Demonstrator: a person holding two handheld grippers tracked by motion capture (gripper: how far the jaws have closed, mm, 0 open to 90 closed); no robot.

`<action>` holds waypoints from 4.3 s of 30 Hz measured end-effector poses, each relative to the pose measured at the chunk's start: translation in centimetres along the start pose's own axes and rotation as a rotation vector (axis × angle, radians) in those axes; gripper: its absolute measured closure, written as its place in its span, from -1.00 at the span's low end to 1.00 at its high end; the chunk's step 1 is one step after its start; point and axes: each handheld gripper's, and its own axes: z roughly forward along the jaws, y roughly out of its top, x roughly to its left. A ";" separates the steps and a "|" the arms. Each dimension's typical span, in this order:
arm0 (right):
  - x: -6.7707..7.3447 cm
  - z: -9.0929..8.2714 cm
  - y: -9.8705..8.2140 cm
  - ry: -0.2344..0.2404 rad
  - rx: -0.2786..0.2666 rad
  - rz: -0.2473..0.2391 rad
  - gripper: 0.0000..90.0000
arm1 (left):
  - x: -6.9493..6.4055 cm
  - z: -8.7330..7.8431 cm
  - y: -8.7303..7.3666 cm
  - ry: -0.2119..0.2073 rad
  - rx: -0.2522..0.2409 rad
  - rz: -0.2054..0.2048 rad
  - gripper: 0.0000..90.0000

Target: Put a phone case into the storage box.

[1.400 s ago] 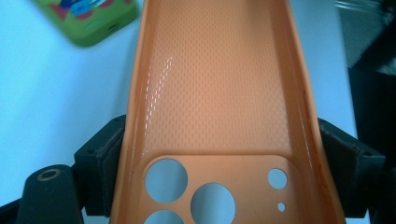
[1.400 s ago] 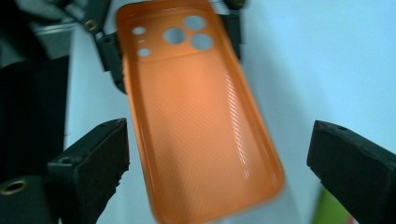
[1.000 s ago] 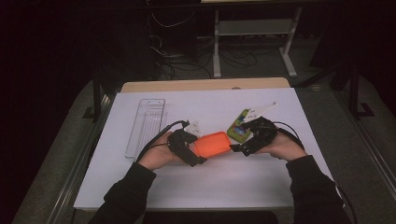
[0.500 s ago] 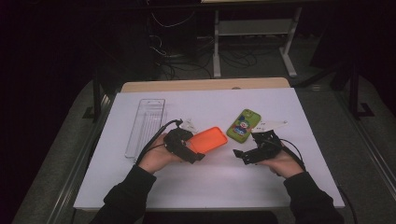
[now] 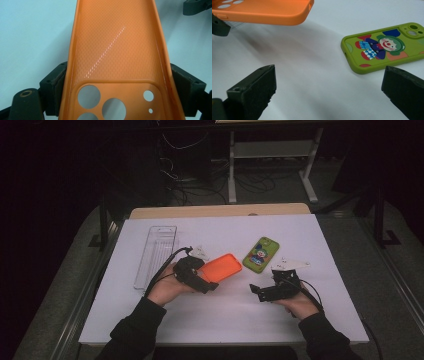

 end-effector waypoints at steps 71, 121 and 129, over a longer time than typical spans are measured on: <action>2.8 1.0 0.1 -0.324 0.007 -0.646 -1.00 | -0.1 0.1 0.2 -0.018 0.004 0.017 -0.65; 6.0 2.8 0.0 -0.580 -0.072 -1.236 -1.00 | -0.1 0.0 0.4 -0.020 0.000 -0.004 -0.65; 6.6 3.5 0.5 -0.588 -0.089 -1.286 -1.00 | -0.2 0.0 0.6 -0.009 -0.005 0.006 -0.65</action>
